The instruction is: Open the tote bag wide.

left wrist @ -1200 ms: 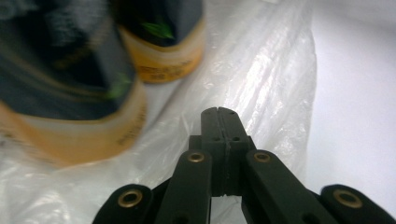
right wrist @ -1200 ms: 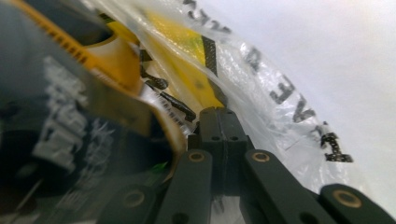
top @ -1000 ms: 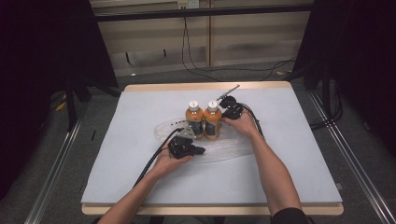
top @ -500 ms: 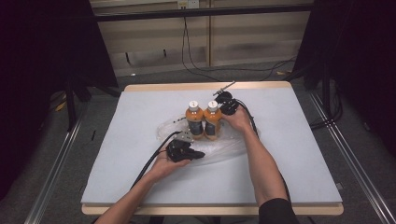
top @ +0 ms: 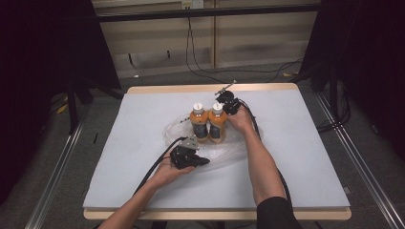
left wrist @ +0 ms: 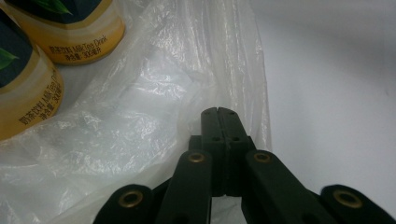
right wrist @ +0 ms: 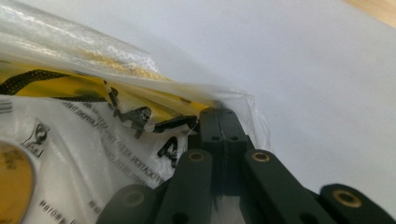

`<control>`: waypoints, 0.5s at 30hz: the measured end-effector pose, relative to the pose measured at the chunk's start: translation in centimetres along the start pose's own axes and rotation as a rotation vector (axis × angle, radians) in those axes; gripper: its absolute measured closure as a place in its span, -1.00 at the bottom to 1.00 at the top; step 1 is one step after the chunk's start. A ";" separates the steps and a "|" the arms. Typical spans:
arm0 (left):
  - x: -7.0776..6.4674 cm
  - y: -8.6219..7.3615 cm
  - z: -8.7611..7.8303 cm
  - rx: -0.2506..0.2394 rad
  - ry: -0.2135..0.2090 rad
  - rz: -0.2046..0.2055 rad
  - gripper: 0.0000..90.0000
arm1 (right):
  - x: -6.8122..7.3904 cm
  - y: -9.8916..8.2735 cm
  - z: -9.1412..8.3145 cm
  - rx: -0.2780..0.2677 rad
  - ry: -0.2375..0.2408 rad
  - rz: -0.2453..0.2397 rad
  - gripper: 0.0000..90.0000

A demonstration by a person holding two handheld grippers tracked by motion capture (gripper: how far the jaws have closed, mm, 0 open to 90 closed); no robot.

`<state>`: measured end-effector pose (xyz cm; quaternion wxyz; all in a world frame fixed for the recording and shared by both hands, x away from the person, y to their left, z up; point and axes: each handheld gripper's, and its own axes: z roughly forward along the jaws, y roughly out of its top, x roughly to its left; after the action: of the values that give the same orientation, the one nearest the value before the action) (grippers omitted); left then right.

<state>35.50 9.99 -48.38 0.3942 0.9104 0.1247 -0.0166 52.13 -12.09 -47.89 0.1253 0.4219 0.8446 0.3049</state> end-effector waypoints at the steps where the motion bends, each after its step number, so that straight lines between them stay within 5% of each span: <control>1: 0.0 0.0 0.0 -0.004 -0.002 0.000 1.00 | 0.0 0.0 0.1 -0.012 -0.006 0.000 1.00; 11: 0.1 0.0 0.1 -0.018 -0.009 -0.014 1.00 | -0.1 0.1 0.3 -0.023 -0.022 0.034 1.00; 15: 0.4 -0.1 0.0 -0.019 -0.005 -0.042 1.00 | 0.2 0.0 -0.3 -0.010 0.001 0.005 1.00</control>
<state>35.88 10.18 -48.51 0.4028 0.9037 0.1430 -0.0257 51.86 -12.05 -47.69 0.1260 0.4234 0.8421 0.3095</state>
